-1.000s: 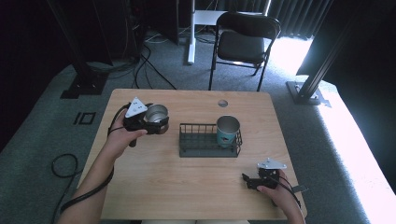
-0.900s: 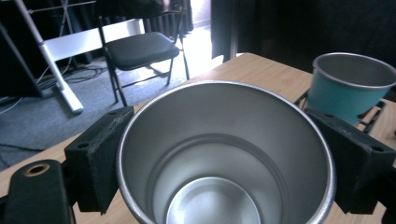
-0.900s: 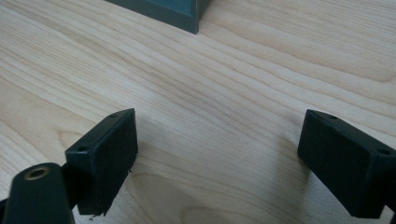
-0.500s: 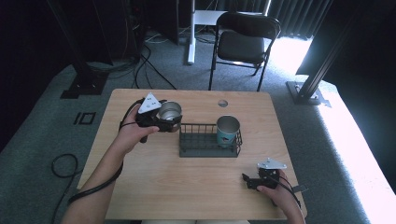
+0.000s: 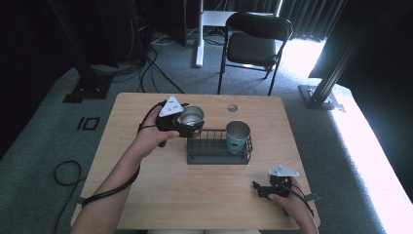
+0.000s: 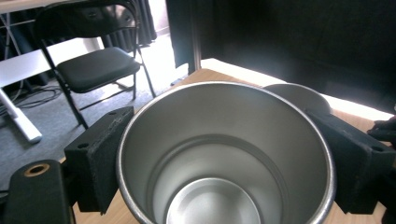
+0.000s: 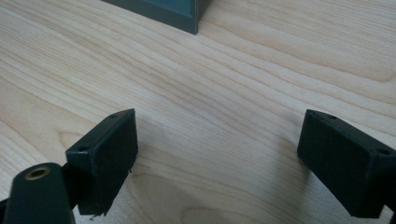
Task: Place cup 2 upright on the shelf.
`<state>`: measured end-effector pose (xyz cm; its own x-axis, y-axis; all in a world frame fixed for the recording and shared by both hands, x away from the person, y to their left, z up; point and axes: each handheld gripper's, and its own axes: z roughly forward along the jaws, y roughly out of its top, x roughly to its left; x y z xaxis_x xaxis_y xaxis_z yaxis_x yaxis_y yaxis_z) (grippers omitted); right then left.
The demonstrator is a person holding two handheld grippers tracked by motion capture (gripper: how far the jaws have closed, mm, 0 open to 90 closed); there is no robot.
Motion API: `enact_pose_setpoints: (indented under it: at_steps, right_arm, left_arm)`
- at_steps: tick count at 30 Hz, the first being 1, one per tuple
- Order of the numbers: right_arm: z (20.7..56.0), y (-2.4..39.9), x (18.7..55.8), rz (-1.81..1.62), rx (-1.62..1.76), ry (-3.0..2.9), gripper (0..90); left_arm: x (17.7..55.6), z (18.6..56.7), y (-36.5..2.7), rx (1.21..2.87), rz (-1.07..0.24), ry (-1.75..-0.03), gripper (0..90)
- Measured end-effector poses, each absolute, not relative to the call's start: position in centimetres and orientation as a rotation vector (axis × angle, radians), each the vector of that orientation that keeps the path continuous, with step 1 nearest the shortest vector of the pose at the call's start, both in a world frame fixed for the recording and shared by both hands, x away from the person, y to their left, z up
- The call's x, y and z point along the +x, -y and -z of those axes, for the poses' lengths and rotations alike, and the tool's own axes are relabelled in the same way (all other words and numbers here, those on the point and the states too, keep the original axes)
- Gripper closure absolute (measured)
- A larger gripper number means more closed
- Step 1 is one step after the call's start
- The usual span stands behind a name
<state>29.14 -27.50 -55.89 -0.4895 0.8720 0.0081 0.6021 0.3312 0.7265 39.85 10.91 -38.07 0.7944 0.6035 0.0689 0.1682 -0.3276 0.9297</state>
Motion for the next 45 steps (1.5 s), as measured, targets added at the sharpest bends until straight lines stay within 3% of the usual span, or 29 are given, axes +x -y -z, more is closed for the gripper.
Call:
enact_pose_setpoints:
  at_steps: [20,45]
  right_arm:
    - [55.9,27.5,29.1,-0.959,1.303,-2.217,11.7]
    - [55.9,27.5,29.1,-0.956,1.301,-2.219,11.7]
  left_arm:
    - [40.5,41.0,-7.2,1.913,-0.402,-0.563,13.9]
    - [41.6,45.9,-6.8,1.955,-0.353,-0.631,13.9]
